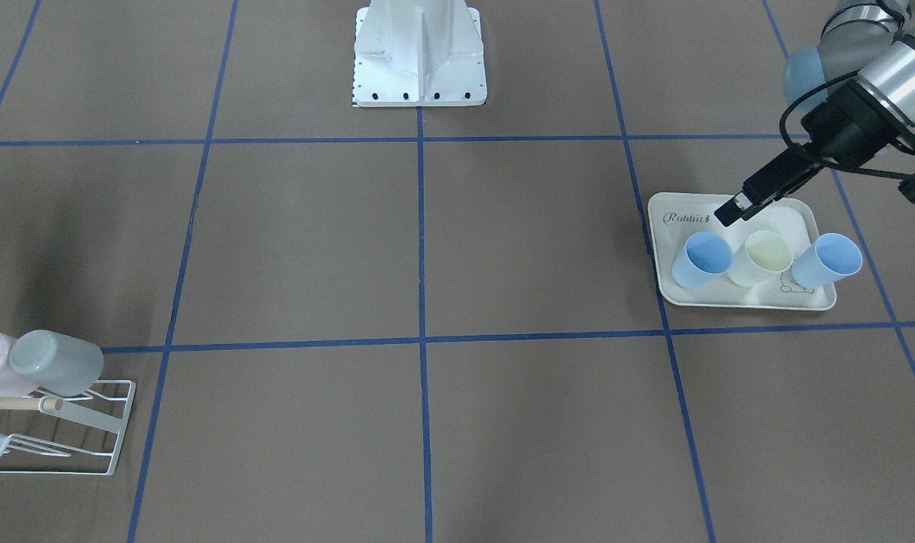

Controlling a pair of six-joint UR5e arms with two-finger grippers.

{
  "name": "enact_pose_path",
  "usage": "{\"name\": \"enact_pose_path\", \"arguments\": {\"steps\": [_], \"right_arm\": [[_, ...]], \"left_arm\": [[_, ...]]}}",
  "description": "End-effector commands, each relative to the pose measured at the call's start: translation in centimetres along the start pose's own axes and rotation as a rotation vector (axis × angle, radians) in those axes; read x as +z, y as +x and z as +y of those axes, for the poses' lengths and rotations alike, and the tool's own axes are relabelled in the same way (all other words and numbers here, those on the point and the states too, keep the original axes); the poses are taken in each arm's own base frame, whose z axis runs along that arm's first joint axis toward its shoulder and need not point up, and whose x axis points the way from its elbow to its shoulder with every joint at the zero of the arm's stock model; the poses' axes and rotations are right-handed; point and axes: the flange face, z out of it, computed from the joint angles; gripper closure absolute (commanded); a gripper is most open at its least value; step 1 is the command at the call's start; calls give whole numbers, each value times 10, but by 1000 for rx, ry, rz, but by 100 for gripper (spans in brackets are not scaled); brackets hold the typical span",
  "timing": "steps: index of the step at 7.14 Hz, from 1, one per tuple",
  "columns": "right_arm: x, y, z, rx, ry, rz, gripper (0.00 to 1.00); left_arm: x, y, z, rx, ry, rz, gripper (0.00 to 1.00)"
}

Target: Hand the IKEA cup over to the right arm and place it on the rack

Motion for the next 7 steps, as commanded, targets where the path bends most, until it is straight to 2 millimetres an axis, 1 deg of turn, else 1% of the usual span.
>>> {"name": "enact_pose_path", "arguments": {"steps": [1,2,3,4,5,6,7], "right_arm": [[10,-7,2,-9,-13,5,76],[16,-11,2,-17,-17,29,72],[21,-8,2,-14,-23,45,68],[26,-9,0,-16,-31,48,65],[31,-11,1,-17,-37,60,44],[36,-14,1,-19,-44,60,12],[37,-14,2,-20,-45,61,1]], "left_arm": [[0,0,0,0,0,0,0],[0,0,1,1,-1,0,0],[0,0,1,1,-1,0,0],[1,0,0,-1,-1,-1,0],[0,1,1,2,-1,1,0],[1,0,1,0,-2,-2,0],[3,-2,1,-2,-3,-4,0]]}}
